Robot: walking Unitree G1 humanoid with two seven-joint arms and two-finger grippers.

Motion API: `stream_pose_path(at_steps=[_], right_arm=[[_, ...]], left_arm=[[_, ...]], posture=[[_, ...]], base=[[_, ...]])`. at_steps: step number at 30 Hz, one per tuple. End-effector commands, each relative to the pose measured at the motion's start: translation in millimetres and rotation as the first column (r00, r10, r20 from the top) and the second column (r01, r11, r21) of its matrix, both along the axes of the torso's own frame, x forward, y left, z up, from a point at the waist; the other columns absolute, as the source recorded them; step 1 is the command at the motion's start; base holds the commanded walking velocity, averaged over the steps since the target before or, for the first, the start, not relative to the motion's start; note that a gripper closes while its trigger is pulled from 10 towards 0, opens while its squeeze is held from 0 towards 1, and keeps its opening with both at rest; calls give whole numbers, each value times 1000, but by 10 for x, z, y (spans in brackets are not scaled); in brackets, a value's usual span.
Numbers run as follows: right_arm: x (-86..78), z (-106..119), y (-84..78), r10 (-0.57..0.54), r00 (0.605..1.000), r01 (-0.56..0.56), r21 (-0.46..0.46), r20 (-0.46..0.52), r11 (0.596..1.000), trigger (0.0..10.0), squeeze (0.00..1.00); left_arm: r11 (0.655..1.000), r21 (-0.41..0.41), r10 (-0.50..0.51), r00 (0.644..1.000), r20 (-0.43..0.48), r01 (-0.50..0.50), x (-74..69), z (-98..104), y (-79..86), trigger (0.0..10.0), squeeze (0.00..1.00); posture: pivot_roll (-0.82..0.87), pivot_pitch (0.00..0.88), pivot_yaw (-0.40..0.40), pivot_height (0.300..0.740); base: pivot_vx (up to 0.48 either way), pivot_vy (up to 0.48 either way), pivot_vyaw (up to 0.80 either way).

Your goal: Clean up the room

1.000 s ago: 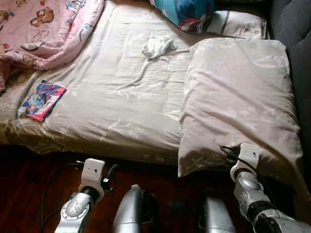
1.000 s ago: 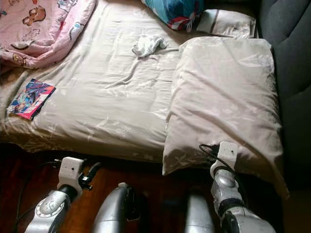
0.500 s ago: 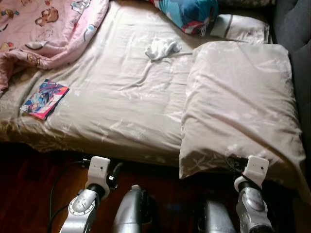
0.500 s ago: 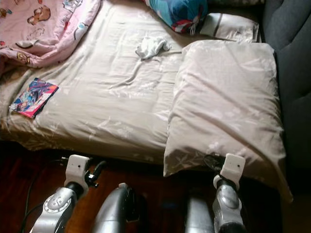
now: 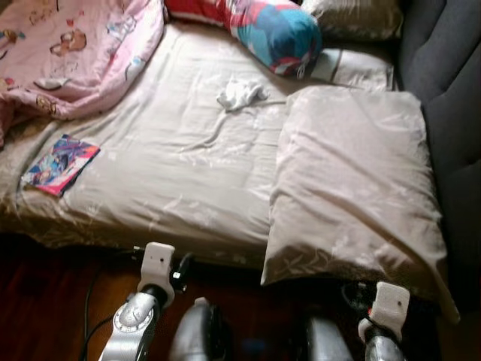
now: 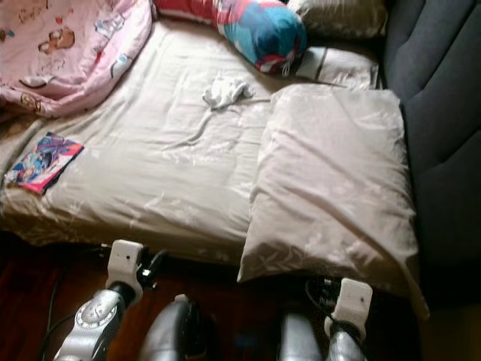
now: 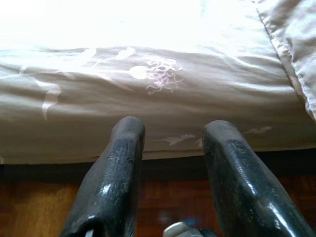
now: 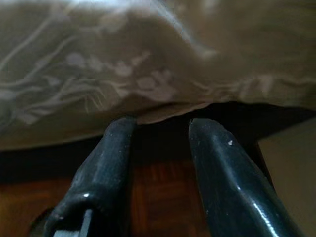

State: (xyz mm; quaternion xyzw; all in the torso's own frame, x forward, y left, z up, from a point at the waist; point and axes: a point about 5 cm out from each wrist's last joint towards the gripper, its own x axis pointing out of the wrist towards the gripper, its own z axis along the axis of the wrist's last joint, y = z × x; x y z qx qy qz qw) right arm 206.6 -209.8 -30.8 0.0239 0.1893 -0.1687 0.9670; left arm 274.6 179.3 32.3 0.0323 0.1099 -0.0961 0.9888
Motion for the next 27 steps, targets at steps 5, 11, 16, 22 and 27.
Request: stream_pose_path(at_steps=[5, 11, 16, 22, 27], right_arm=[[230, 402, 107, 50, 969, -54, 9, 240, 999, 10000, 0], [456, 688, 188, 106, 927, -108, -16, 360, 994, 10000, 0], [588, 751, 267, 224, 916, -216, -62, 332, 974, 10000, 0], [672, 683, 295, 323, 911, -314, -78, 257, 946, 10000, 0], [703, 653, 310, 359, 904, -348, -87, 231, 933, 10000, 0]], left_arm=[[1000, 7, 18, 1000, -21, -17, -39, -80, 49, 10000, 0], [999, 9, 39, 999, -2, -39, -28, -78, 41, 10000, 0], [990, -8, 139, 990, -8, -139, -53, -118, 152, 10000, 0], [955, -32, 292, 953, -86, -296, -157, -291, 322, 10000, 0], [953, -8, 302, 947, -114, -304, -203, -363, 344, 10000, 0]], posture=[[-28, 185, 53, 662], [-29, 182, 52, 666], [-33, 175, 34, 696], [-40, 164, 17, 736], [-42, 151, 11, 740]], base=[[0, 0, 0], [0, 0, 0], [0, 0, 0], [0, 0, 0], [0, 0, 0]])
